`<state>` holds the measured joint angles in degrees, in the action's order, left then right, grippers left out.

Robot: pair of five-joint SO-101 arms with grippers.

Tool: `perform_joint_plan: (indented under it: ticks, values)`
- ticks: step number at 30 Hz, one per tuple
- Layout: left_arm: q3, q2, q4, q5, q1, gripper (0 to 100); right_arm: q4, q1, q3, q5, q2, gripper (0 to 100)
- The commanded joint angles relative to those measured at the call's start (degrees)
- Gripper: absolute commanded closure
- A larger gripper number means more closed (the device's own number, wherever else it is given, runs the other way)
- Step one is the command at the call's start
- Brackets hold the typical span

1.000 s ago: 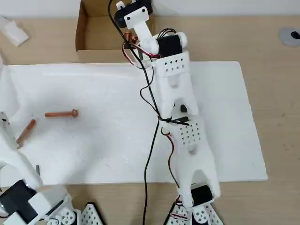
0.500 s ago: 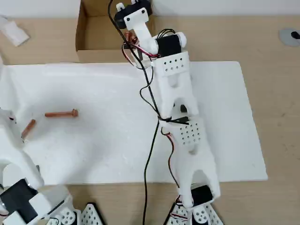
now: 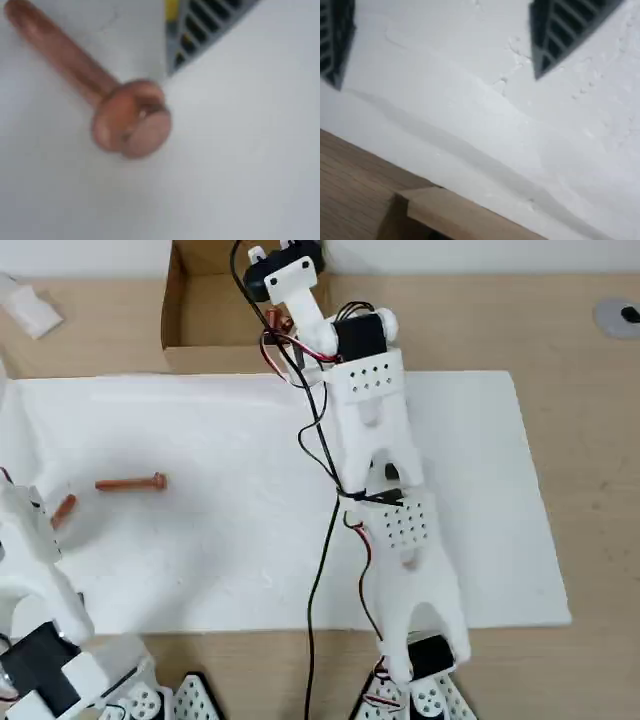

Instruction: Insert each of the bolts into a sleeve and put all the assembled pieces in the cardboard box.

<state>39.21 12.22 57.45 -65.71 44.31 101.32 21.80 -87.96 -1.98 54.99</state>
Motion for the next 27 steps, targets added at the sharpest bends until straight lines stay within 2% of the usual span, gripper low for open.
perform_joint_plan:
  ticks: [1,11,18,27]
  values:
    - [0.3,0.2,-1.3,-0.3,-0.5,74,1.1,0.0,0.0,1.1,-5.1,71.3]
    - [1.2,-0.5,-1.5,0.0,-0.9,74,1.1,0.0,-0.1,1.1,-5.1,71.3]
    - [-4.0,-10.8,-0.6,0.0,-0.7,74,1.1,0.0,-0.3,1.1,-5.1,71.5]
    - [-16.2,-21.6,11.0,0.0,-0.9,77,1.1,0.0,0.0,1.1,-5.1,71.5]
